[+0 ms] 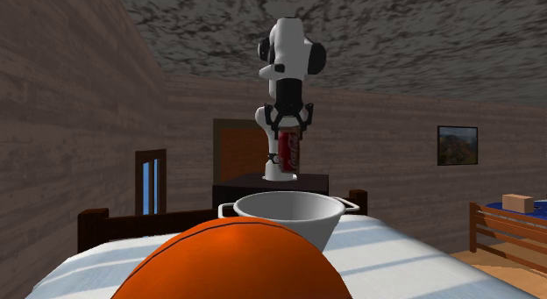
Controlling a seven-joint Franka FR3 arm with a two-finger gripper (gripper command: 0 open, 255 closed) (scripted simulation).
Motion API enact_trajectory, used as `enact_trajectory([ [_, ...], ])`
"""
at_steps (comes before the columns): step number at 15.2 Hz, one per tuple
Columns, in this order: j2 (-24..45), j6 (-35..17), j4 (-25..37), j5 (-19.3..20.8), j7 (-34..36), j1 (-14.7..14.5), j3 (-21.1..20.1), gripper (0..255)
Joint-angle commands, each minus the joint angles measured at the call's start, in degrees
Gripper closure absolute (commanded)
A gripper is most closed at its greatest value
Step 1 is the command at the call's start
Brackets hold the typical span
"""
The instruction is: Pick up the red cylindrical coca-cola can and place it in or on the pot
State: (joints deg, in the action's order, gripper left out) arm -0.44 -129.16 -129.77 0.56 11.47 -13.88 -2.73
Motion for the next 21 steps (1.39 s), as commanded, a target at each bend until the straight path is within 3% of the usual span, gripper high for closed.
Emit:
enact_trajectory([
  [1,0.9,-1.6,-0.7,0.1,0.0,0.0,0.0,255],
  [15,8.4,-12.2,-3.8,0.8,0.6,0.0,0.1,255],
  [21,8.8,-12.7,-3.9,0.8,0.6,0.0,0.1,255],
])
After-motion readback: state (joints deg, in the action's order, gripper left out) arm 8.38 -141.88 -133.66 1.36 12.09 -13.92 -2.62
